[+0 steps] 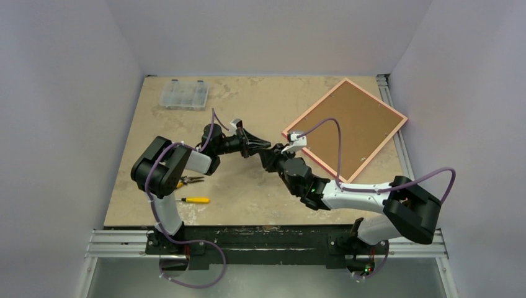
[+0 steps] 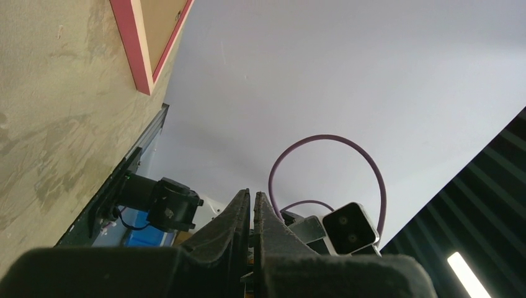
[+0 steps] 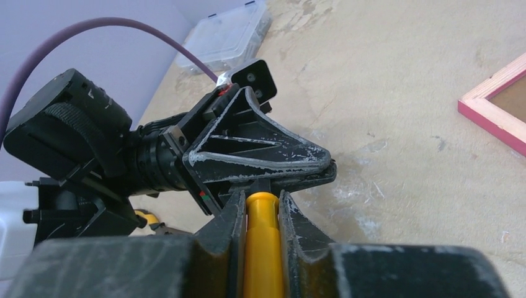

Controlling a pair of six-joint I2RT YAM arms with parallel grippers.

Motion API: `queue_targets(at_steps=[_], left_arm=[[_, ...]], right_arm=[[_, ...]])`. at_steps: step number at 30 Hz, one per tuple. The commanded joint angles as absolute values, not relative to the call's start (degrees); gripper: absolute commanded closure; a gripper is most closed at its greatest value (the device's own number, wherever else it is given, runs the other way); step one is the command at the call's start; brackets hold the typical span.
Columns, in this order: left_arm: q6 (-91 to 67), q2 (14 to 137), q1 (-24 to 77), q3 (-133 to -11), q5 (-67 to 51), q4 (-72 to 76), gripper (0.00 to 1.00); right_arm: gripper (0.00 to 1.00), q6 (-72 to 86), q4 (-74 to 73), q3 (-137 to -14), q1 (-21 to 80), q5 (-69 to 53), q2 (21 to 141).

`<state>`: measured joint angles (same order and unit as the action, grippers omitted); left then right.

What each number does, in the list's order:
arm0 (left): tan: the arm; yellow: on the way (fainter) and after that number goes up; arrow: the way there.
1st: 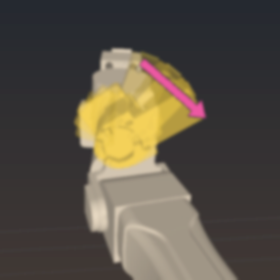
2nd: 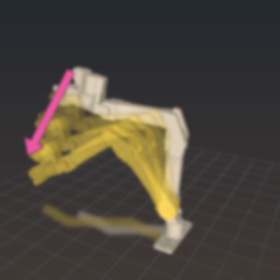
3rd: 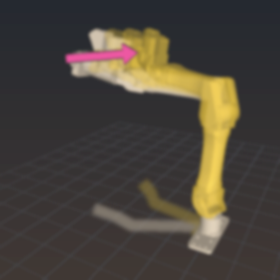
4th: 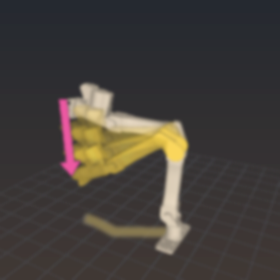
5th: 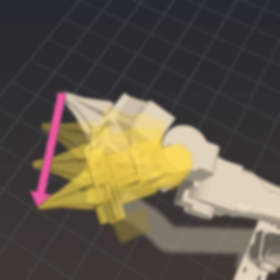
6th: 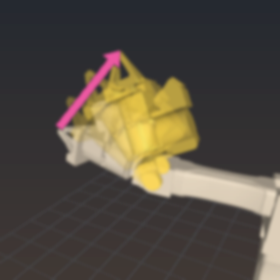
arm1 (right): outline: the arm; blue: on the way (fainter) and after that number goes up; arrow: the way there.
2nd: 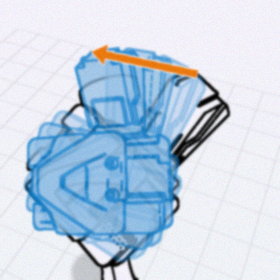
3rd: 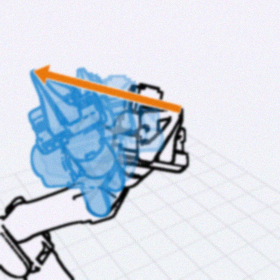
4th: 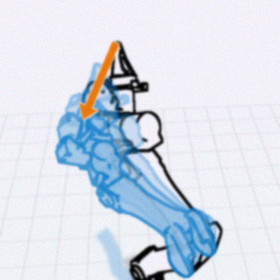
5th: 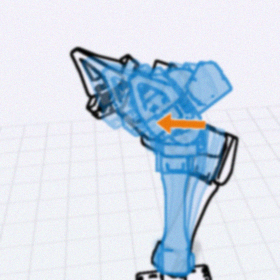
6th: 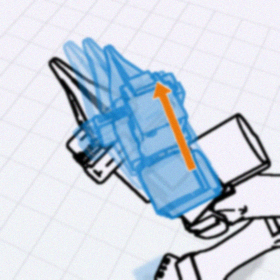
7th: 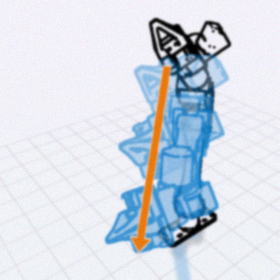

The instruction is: Take the photo out of the frame

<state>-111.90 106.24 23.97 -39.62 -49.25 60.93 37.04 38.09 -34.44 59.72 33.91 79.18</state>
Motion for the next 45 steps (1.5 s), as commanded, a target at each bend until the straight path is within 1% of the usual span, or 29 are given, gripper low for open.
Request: queue_targets(at_steps=[1,3,4,6,7,8,9,10,14,18,21,24,30,36,45], left_arm=[[-112.88,105.65,23.95,-39.81,-49.96,68.35,1.00],[-112.57,105.60,23.91,-39.81,-50.23,67.97,1.00],[-112.37,105.56,23.91,-39.81,-50.39,67.69,0.89],[-111.57,105.20,23.76,-39.81,-50.72,66.38,0.62],[-110.79,104.82,23.62,-39.89,-50.94,65.43,0.52],[-109.78,104.32,23.45,-40.02,-51.17,64.01,0.45],[-108.68,103.63,23.15,-40.18,-51.45,61.73,0.41],[-107.32,103.04,22.86,-40.37,-51.66,60.02,0.39],[-102.07,100.62,21.70,-40.88,-51.77,52.24,0.38],[-95.35,97.92,21.44,-42.50,-51.77,43.42,0.40],[-93.39,96.90,21.45,-43.23,-51.75,40.46,0.41],[-93.39,97.04,21.53,-43.24,-51.85,40.35,0.41],[-93.95,98.44,22.03,-43.41,-52.25,41.19,0.42],[-95.22,99.23,22.14,-43.33,-52.56,42.82,0.42],[-96.35,99.51,22.22,-43.16,-52.82,44.37,0.43]], right_arm=[[1.00,36.08,38.40,-36.81,59.78,36.45,78.96],[1.00,36.61,34.56,-37.45,59.77,38.53,78.43],[1.00,37.57,31.05,-38.24,59.68,40.32,77.94],[1.00,38.74,23.45,-39.50,59.24,42.99,76.69],[1.00,39.32,19.69,-39.93,58.74,43.98,75.86],[1.00,40.49,15.39,-40.33,57.87,44.52,74.95],[1.00,41.67,11.09,-40.62,56.67,44.60,73.96],[1.00,42.47,7.03,-40.69,54.92,44.02,72.77],[1.00,43.93,-8.63,-40.59,44.76,38.84,67.08],[1.00,42.22,-23.08,-43.49,35.36,34.55,63.17],[1.00,40.57,-34.45,-48.38,29.27,31.02,65.29],[1.00,39.37,-42.06,-51.78,27.00,30.31,67.48],[1.00,34.22,-42.16,-53.66,21.44,21.85,71.09],[1.00,29.54,-41.88,-55.26,18.31,18.19,74.90],[1.00,25.11,-41.41,-55.76,17.93,8.26,76.82]])
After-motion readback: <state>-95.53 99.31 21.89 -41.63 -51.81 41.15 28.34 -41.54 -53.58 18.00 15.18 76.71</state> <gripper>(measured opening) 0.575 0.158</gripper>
